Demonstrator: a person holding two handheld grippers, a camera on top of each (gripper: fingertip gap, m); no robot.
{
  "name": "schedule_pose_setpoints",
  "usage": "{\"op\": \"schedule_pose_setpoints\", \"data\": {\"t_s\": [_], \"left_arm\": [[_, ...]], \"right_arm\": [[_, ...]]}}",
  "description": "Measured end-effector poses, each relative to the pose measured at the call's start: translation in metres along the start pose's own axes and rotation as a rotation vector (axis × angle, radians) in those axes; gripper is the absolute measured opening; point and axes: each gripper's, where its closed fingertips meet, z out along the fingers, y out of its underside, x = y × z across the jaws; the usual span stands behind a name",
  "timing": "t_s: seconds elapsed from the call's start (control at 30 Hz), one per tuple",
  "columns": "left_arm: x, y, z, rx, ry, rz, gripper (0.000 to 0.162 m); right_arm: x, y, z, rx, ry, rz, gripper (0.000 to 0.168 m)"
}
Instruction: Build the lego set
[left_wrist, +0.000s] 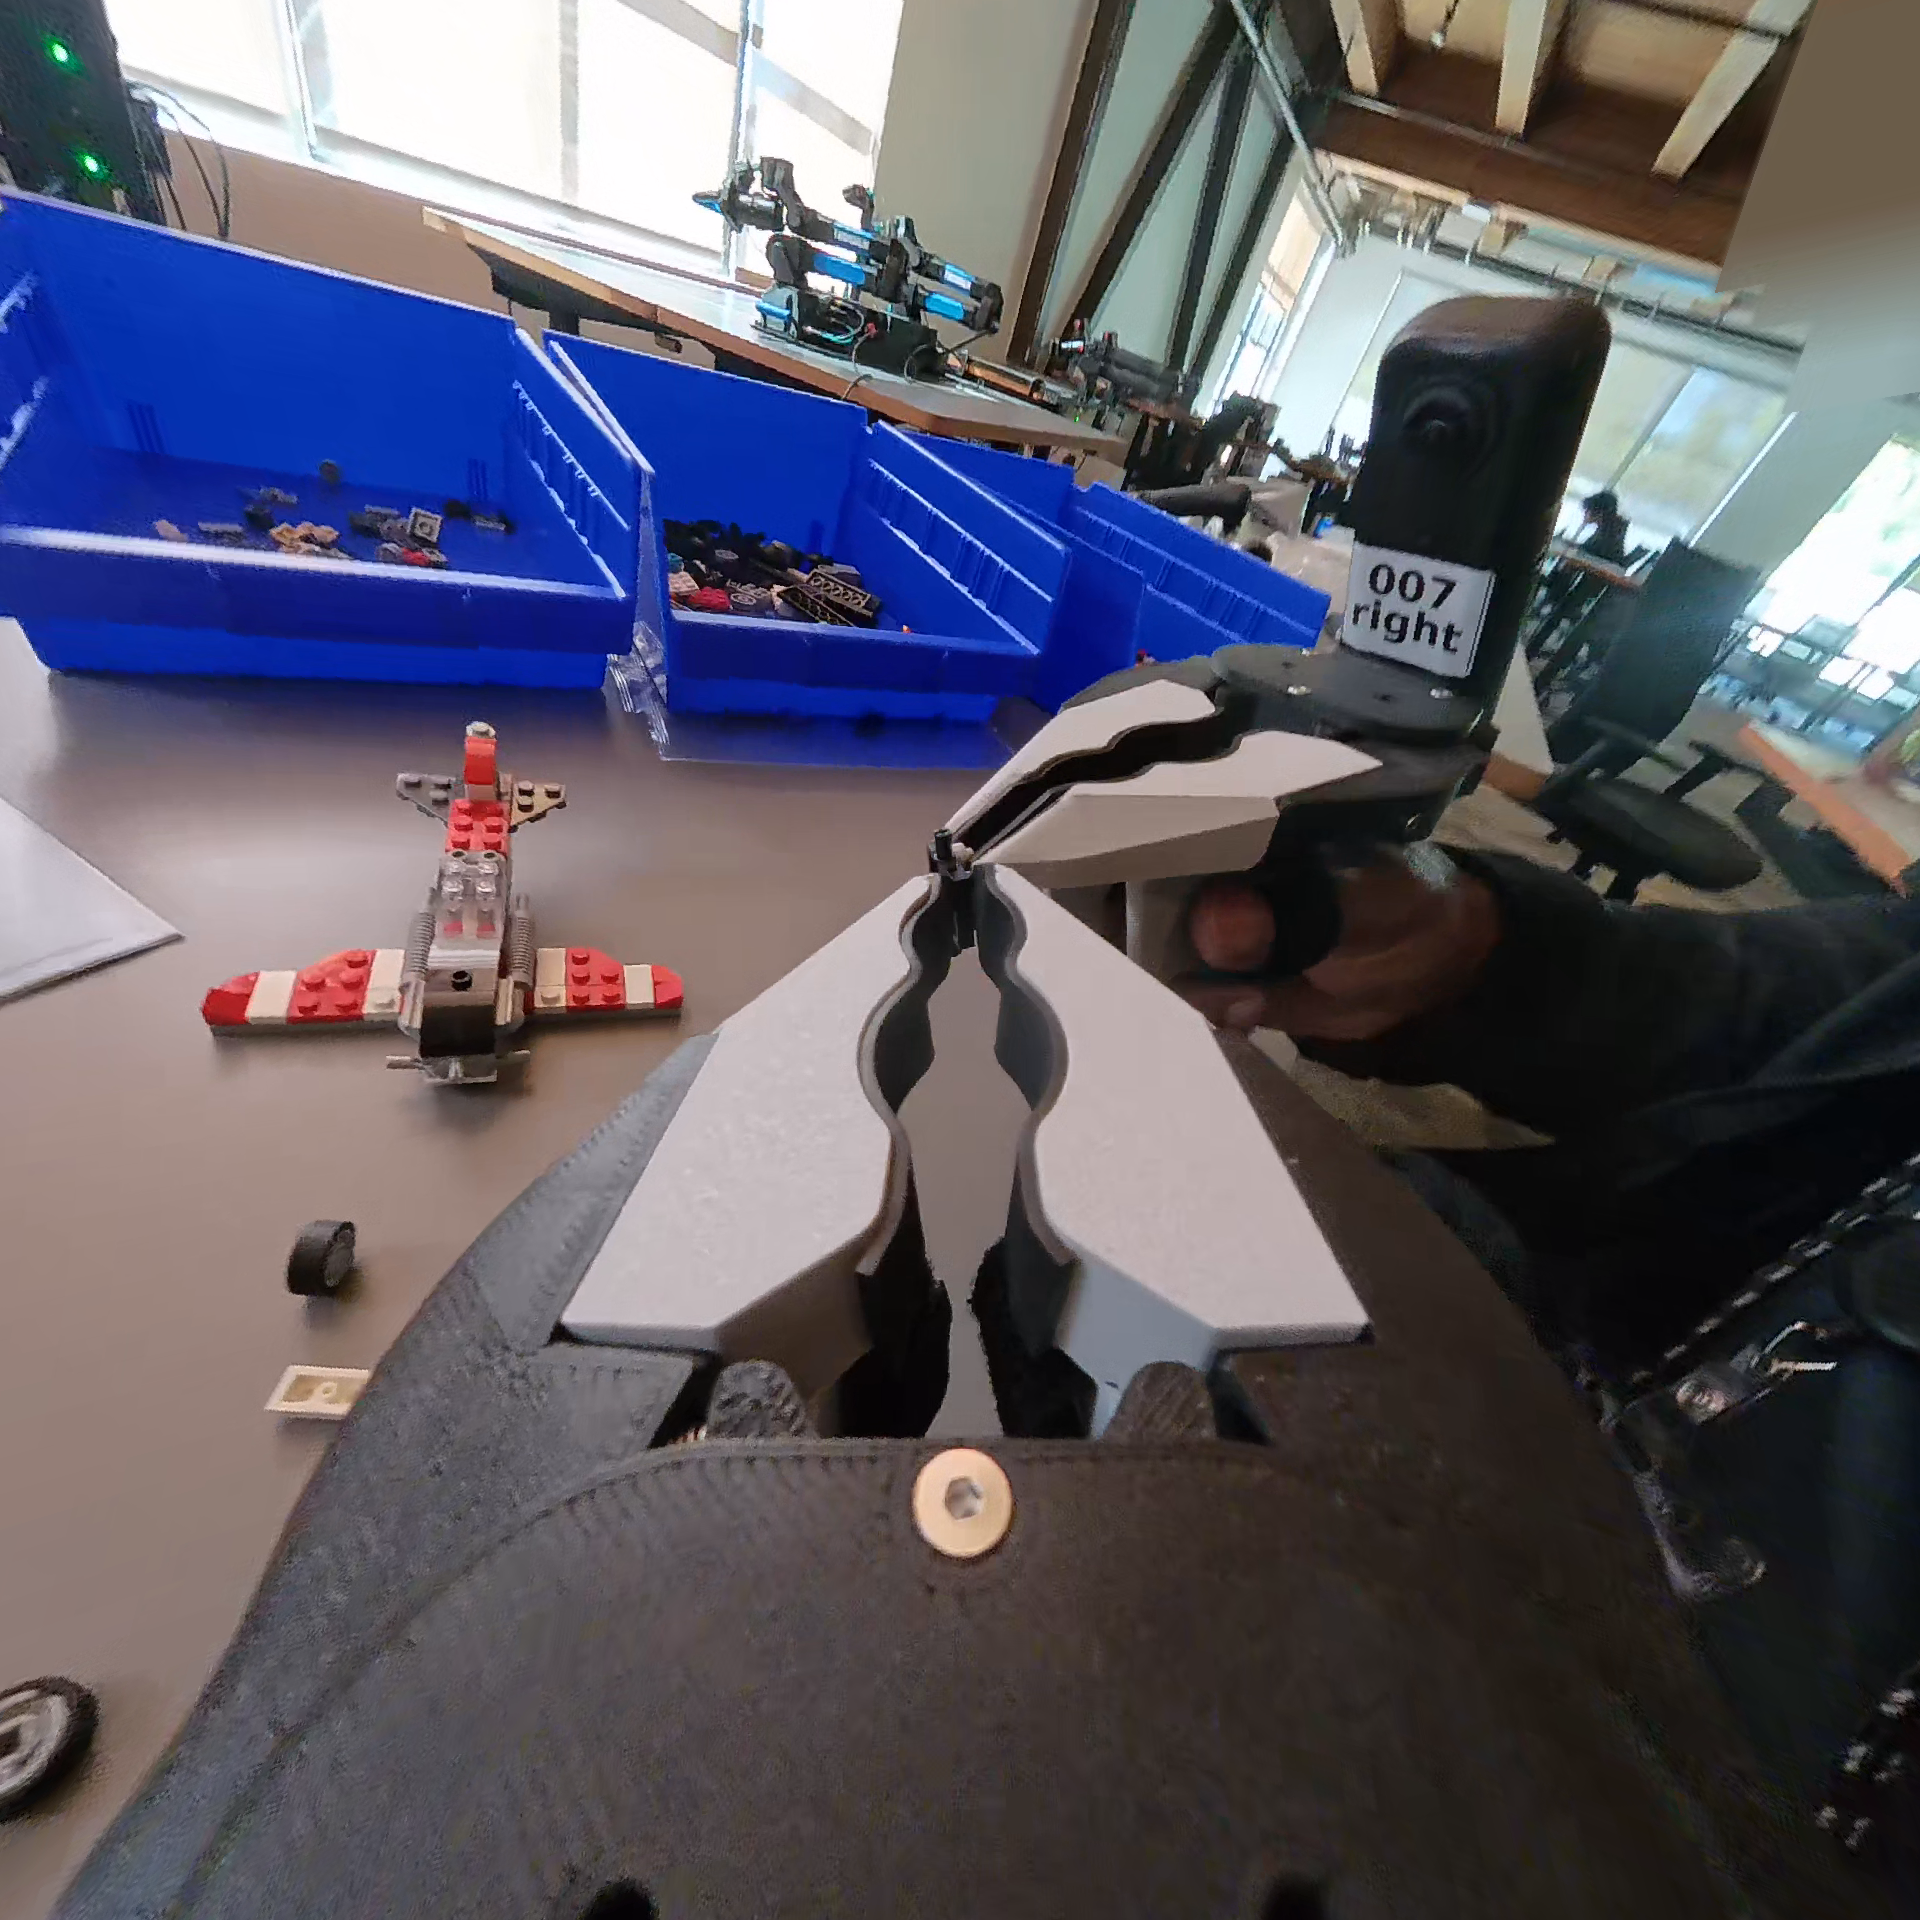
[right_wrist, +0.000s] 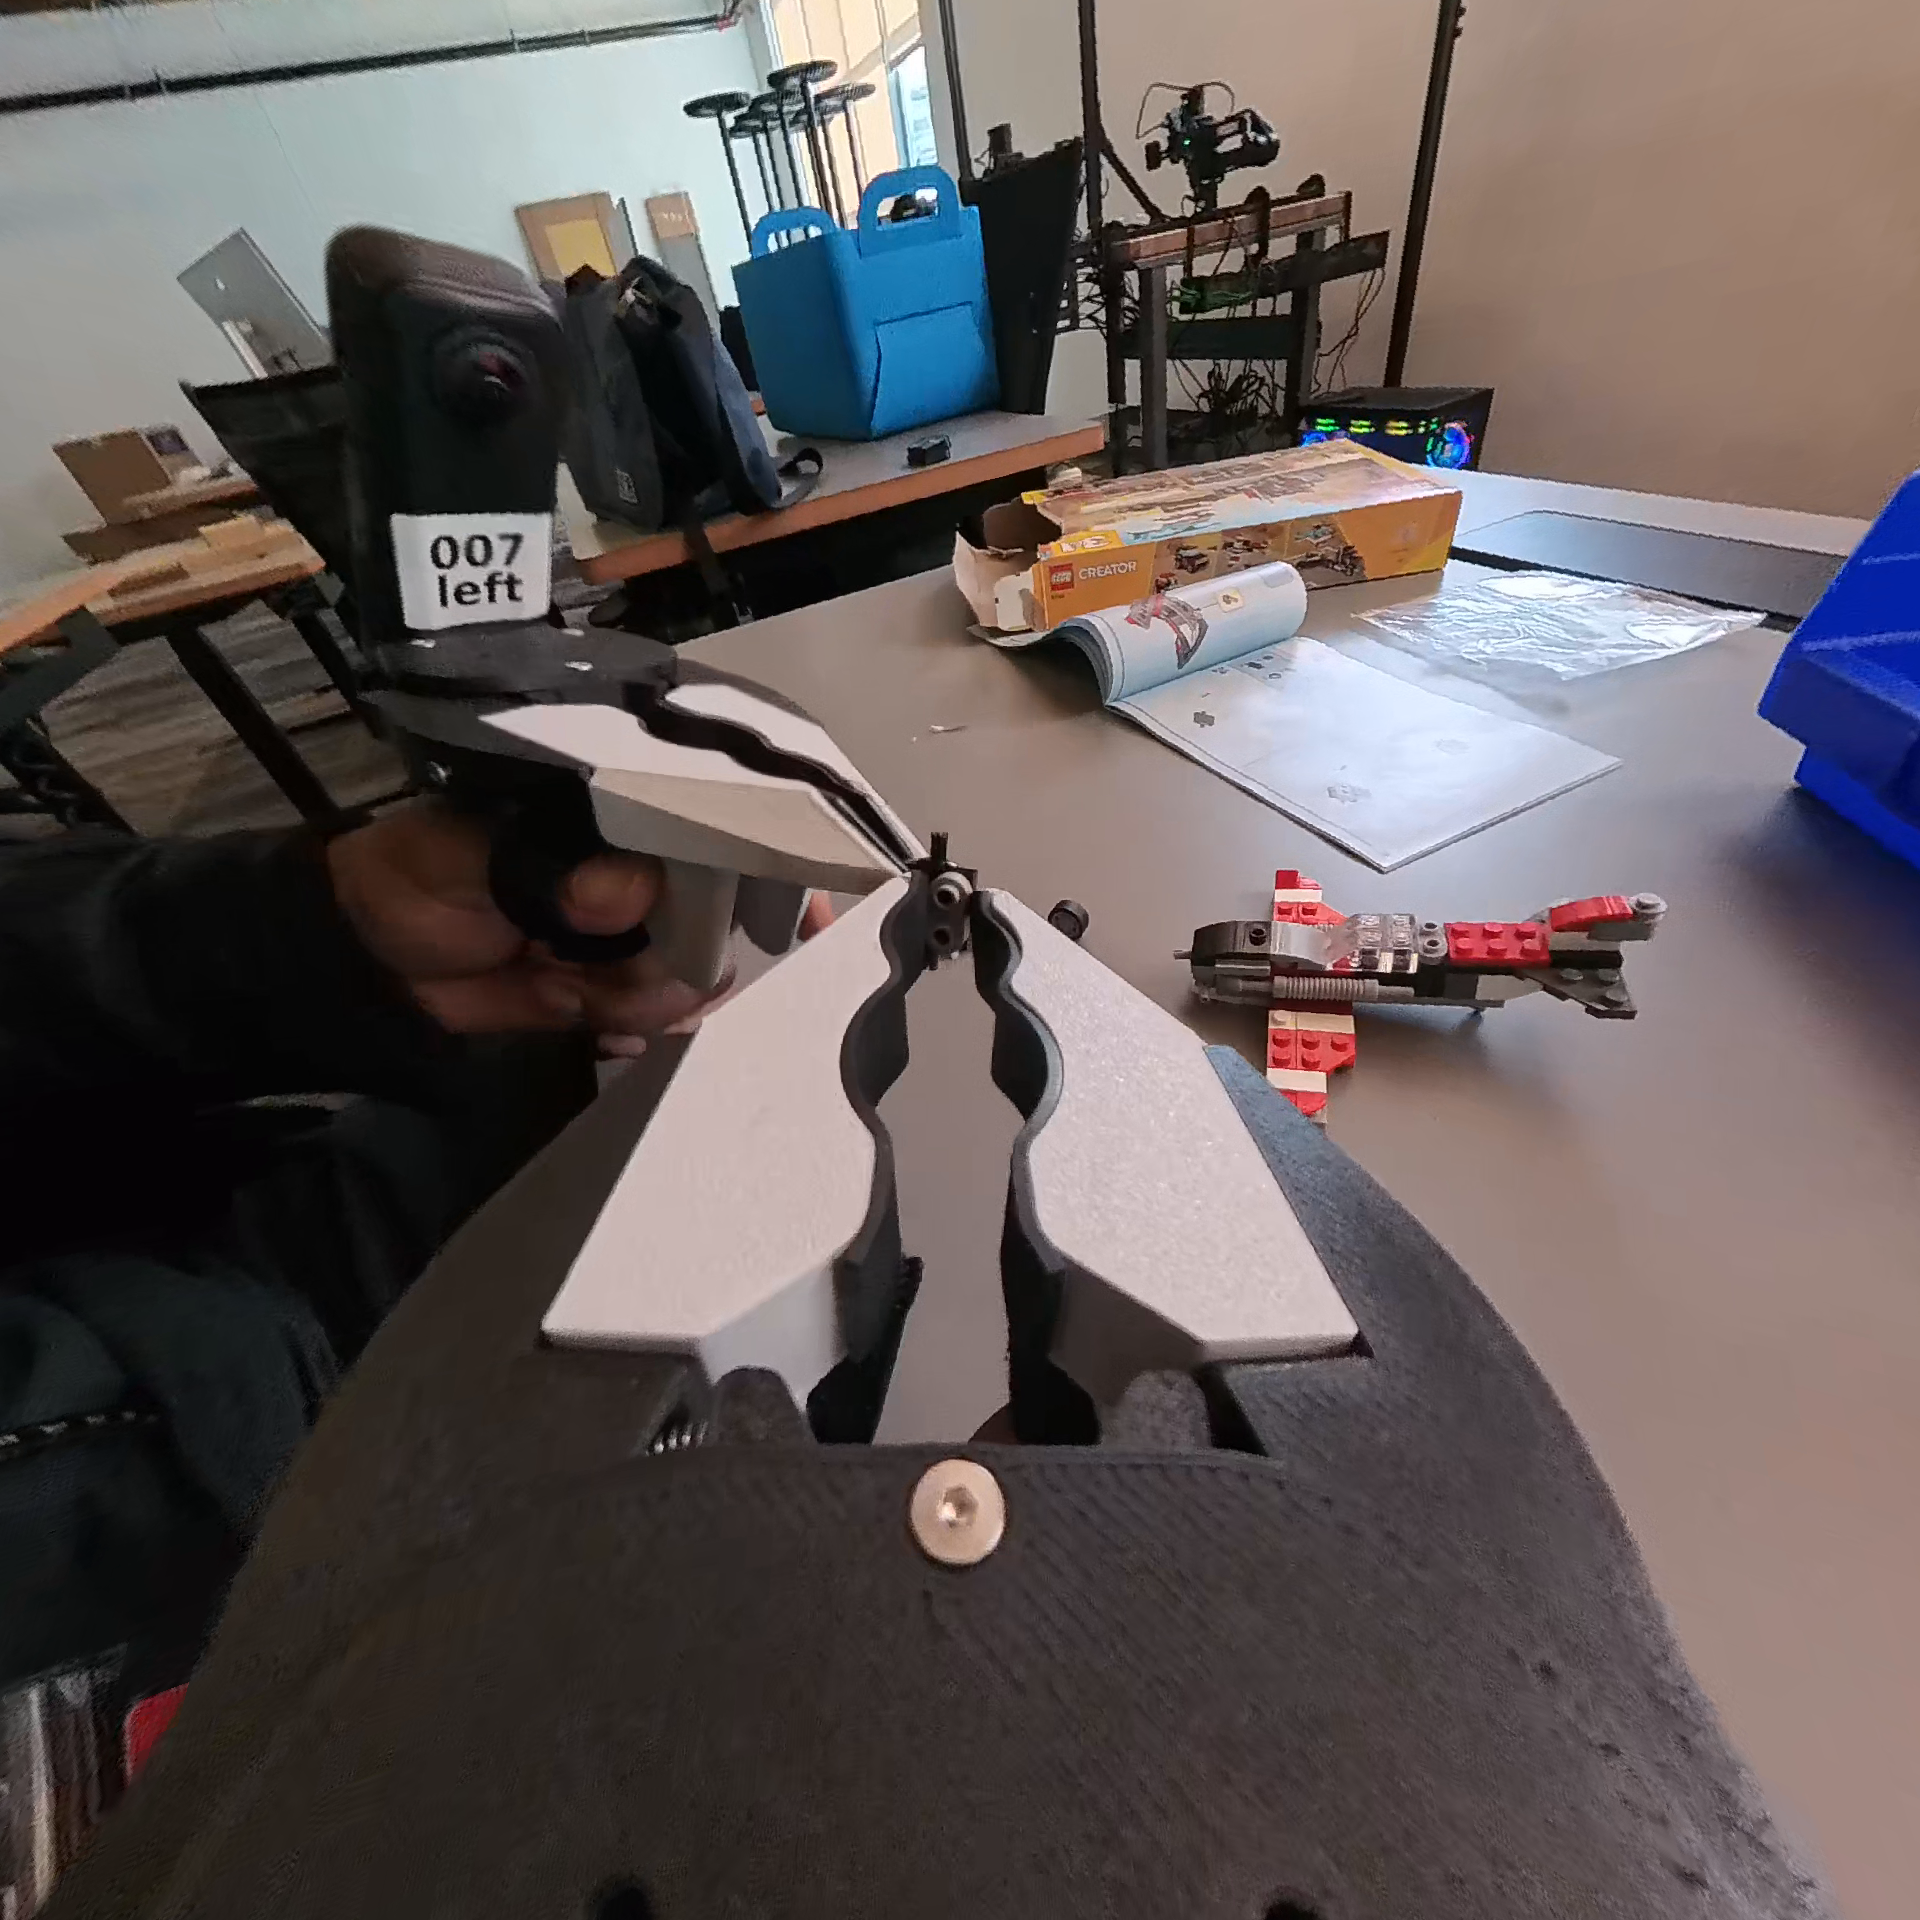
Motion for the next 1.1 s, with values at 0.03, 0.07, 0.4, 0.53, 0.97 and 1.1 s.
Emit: {"op": "schedule_pose_setpoints", "data": {"t_s": [0.03, 0.07, 0.4, 0.53, 0.97, 1.1], "left_arm": [[0.001, 0.0, -0.001, -0.007, -0.001, 0.029, 0.003], [0.002, 0.0, -0.001, -0.013, -0.001, 0.057, 0.003], [-0.002, -0.004, 0.001, 0.006, -0.069, 0.021, 0.004], [-0.004, -0.004, 0.001, 0.015, -0.103, -0.001, 0.004], [-0.008, -0.003, 0.002, 0.023, -0.152, -0.022, 0.005], [-0.008, -0.004, 0.001, 0.031, -0.14, -0.047, 0.004]], "right_arm": [[-0.001, 0.0, 0.0, -0.001, -0.001, -0.013, 0.008], [-0.002, 0.0, 0.0, -0.003, -0.002, -0.024, 0.008], [0.003, -0.006, -0.001, -0.007, 0.167, -0.203, 0.006], [0.004, -0.007, 0.0, -0.002, 0.201, -0.201, 0.006], [0.006, -0.006, 0.0, 0.006, 0.2, -0.193, 0.005], [0.006, -0.006, 0.0, 0.01, 0.2, -0.197, 0.004]]}}
